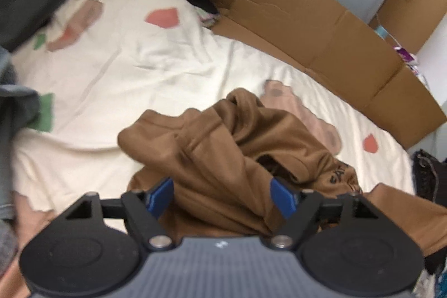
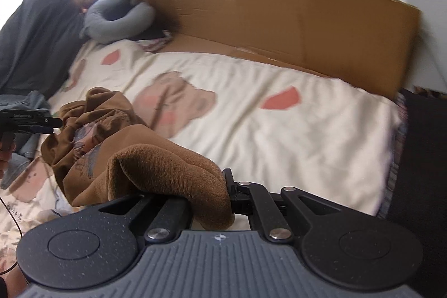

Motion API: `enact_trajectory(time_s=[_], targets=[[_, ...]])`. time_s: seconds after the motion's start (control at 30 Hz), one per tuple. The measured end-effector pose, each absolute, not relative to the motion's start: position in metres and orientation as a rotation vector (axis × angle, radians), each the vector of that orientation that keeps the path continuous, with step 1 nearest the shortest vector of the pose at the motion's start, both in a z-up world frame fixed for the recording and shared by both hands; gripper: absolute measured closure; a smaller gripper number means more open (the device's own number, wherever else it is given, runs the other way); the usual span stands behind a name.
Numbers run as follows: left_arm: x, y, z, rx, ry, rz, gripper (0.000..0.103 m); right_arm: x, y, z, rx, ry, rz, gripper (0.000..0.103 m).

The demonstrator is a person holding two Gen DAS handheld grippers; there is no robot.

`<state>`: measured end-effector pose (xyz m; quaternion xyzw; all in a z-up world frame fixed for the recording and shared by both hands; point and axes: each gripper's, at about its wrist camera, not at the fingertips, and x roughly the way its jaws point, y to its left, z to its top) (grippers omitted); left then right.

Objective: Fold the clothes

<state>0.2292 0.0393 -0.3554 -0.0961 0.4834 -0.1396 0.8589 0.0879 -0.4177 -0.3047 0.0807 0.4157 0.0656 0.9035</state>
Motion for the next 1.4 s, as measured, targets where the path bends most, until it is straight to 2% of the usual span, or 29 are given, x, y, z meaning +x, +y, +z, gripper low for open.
enact_trajectory(time_s=[0.47, 0.57, 0.67, 0.73, 0.8, 0.9, 1.0, 1.4], targets=[[0.216, -0.044, -0.383, -0.242, 1.092, -0.526, 0.031, 0.026, -0.474, -0.318, 0.204, 0.918, -0.065, 0.103], [0.216, -0.050, -0.388, -0.253, 1.106, -0.536, 0.041, 0.020, -0.478, -0.325, 0.220, 0.952, -0.054, 0.102], [0.217, -0.049, -0.390, -0.278, 1.113, -0.519, 0.056, 0.017, -0.477, -0.331, 0.204, 0.986, -0.051, 0.096], [0.219, -0.046, -0.390, -0.307, 1.115, -0.509, 0.066, 0.013, -0.478, -0.332, 0.184, 0.996, -0.051, 0.073], [0.218, -0.043, -0.389, -0.325, 1.116, -0.509, 0.078, 0.009, -0.481, -0.333, 0.165, 1.003, -0.060, 0.063], [0.216, -0.039, -0.386, -0.341, 1.106, -0.521, 0.093, 0.007, -0.488, -0.334, 0.168, 1.022, -0.059, 0.059], [0.213, -0.034, -0.381, -0.349, 1.092, -0.522, 0.094, 0.006, -0.489, -0.331, 0.157, 1.022, -0.056, 0.055], [0.209, -0.012, -0.364, -0.385, 1.057, -0.480, 0.096, -0.017, -0.484, -0.345, 0.194, 1.108, 0.049, 0.055]])
